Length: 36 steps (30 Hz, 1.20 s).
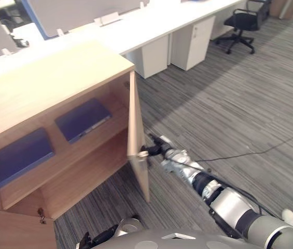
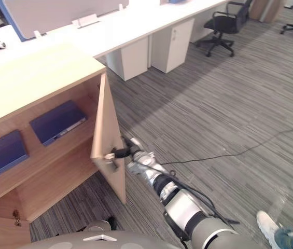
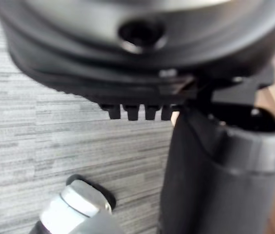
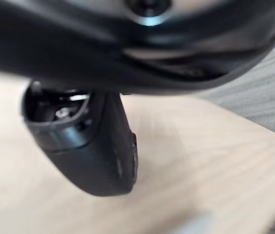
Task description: Walk over to the cabinet, pick up the folder, carry it to the office cabinet, place the folder inside the office cabinet, then close the office cabinet door
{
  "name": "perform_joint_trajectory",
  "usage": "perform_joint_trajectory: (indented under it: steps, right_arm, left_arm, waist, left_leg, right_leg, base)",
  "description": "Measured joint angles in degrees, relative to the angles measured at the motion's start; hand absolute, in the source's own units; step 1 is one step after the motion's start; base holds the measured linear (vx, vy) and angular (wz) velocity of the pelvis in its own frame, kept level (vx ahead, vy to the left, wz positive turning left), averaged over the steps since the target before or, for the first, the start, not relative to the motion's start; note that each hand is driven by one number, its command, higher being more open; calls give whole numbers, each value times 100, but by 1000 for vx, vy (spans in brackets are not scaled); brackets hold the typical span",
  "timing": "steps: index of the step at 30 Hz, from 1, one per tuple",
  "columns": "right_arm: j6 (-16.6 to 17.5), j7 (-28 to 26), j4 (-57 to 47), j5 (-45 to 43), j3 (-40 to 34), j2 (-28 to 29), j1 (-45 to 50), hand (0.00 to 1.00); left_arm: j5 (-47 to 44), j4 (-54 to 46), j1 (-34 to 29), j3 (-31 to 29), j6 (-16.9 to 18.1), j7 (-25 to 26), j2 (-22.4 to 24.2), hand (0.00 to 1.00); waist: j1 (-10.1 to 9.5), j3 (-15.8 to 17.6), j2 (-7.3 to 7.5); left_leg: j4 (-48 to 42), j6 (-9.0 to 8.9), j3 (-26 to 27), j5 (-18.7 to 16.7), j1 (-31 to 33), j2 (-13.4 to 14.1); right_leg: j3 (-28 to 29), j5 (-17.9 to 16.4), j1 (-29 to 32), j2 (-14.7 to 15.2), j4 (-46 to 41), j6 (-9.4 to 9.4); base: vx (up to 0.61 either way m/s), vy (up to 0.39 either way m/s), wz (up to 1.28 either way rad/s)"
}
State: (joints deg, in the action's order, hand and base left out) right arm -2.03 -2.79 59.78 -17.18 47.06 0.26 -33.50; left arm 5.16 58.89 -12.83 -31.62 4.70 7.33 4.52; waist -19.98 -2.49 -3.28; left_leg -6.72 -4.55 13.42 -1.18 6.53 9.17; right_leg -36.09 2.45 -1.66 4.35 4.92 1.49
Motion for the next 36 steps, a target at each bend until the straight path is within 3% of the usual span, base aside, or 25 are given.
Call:
perform_joint_trajectory:
  steps: [3,7,12,18,24,29,30,31,33,35,36]
  right_arm:
    - [-129,-446,232,19,1276,636,115,100]
    - [-212,-880,192,18,1845,805,354,100]
    - [-237,-844,226,18,1634,686,369,100]
    - [-240,-894,176,286,692,99,608,100]
    - [-206,-870,632,1073,-951,-292,760,100]
    - [-185,-503,1477,1693,-3540,-402,1285,100]
    - [-174,-384,1483,1691,-4351,-527,1582,100]
    - [-173,-343,1483,1684,-4687,-578,1700,100]
    - [-157,-164,1480,1672,-5806,-782,2134,100]
    - [-147,-35,1477,1623,-6525,-924,2403,100]
    - [-129,46,1477,1549,-7056,-1056,2580,100]
  left_arm:
    - [7,-47,62,23,-1,-21,20,100]
    - [5,-76,104,11,-7,-16,26,100]
    - [-6,-90,-60,-88,-6,11,3,100]
    - [-8,-89,-56,-113,6,2,-28,100]
    - [-11,-86,-8,-145,9,-36,-57,100]
    - [-2,25,125,-91,2,-80,-167,100]
    - [3,29,123,-57,2,-146,-179,100]
    - [3,32,120,-39,2,-160,-180,100]
    - [6,69,124,48,2,-204,-200,100]
    - [7,100,113,158,2,-263,-199,100]
    - [9,171,91,207,-1,-289,-197,100]
  waist:
    - [-123,-27,2]
    - [-236,-18,8]
    - [-125,-20,86]
    - [11,109,139]
    - [115,367,176]
    - [117,451,260]
    - [126,456,249]
    - [124,451,240]
    - [155,435,184]
    - [159,428,89]
    - [256,380,6]
  left_leg:
    - [-3,-2,-67,1,6,-34]
    - [-7,-2,-84,1,49,-71]
    - [-16,-4,43,3,77,-47]
    - [-5,-4,132,1,107,-51]
    - [18,-1,186,-42,106,-81]
    - [115,79,-86,-59,93,-330]
    - [154,121,-325,-40,81,-473]
    - [198,130,-466,-35,57,-542]
    - [338,277,-948,18,-30,-867]
    - [407,393,-1322,-26,-135,-1098]
    - [415,452,-1693,-32,-162,-1279]
  right_leg:
    - [-101,-19,-50,24,0,19]
    - [-135,-90,0,62,1,37]
    - [-188,-52,76,102,1,41]
    - [-114,-8,166,115,2,41]
    - [20,123,201,127,-5,73]
    - [-68,162,152,271,-35,129]
    - [-188,180,83,378,-36,172]
    - [-242,180,46,429,-37,205]
    - [-638,186,-209,668,-43,421]
    - [-975,-10,-369,971,-436,571]
    - [-1200,-308,-391,1310,-1112,611]
  base:
    - [58,63,17]
    - [-14,93,6]
    - [-5,63,-15]
    - [24,57,-8]
    - [54,69,-9]
    - [54,101,18]
    - [64,170,41]
    - [63,195,62]
    - [47,226,92]
    - [33,204,113]
    - [37,177,142]
